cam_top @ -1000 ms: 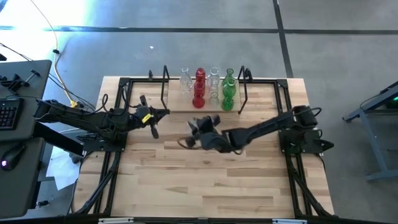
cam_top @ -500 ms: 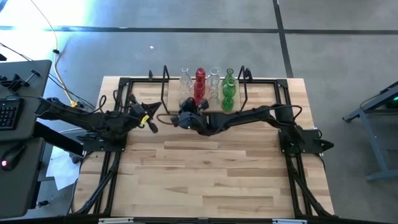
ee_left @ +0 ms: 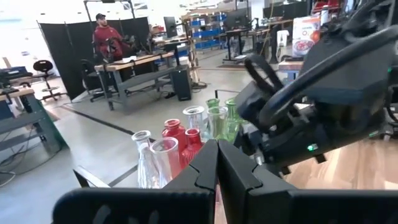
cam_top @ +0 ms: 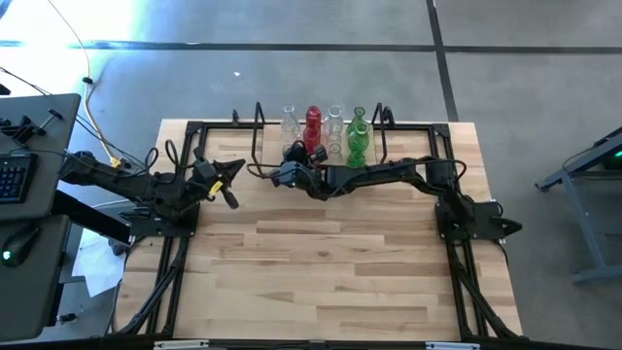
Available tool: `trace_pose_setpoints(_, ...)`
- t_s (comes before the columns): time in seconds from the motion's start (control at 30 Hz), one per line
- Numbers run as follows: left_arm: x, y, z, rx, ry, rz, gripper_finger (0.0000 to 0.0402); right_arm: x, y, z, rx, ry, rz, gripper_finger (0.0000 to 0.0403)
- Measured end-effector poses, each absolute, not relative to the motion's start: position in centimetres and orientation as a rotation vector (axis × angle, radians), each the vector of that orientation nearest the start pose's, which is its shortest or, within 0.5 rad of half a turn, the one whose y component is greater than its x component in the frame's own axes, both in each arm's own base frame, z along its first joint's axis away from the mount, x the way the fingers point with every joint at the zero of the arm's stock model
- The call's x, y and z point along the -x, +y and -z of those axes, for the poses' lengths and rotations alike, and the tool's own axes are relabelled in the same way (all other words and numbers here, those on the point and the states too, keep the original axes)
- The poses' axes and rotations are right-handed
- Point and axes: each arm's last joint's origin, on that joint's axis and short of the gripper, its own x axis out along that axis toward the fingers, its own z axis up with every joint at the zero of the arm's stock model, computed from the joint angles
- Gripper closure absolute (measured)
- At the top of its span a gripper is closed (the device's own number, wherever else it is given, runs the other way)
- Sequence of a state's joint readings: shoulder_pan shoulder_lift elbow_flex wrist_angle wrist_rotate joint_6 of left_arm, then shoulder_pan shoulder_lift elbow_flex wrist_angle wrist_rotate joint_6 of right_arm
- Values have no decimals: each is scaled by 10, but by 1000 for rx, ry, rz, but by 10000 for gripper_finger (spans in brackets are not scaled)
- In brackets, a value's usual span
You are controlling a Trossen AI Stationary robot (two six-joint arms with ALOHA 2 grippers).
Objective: Sort vases onto shelf
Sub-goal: Put the transparent vase aligned with the other transparent vases on the shelf
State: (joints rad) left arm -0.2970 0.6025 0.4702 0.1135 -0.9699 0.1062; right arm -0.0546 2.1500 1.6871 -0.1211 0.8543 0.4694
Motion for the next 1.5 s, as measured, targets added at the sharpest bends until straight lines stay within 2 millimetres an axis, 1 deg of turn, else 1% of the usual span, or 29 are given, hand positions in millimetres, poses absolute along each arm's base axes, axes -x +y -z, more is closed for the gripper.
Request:
trace_pose_setpoints(0.2,-138,-18,-278,-120,57,-665,401,-485,-57,-209,-209,348,972,314)
trace_pose_setpoints(0.53,-138,-18,-278,-120,58,-665,402,-485,-63,-208,-217,343,974,314)
trace_pose_setpoints(0.7,-138,-18,-278,-120,58,-664,402,-485,-69,-208,-239,355,939,310)
trace_pose_setpoints(1.17,-138,-18,-278,-121,59,-664,401,-485,-73,-208,-235,355,951,263)
trace_pose_setpoints(1.37,-138,-18,-278,-122,61,-664,402,-485,-74,-209,-234,351,954,232)
trace_pose_setpoints(1.5,-138,-18,-278,-123,63,-664,402,-486,-75,-212,-202,329,955,210)
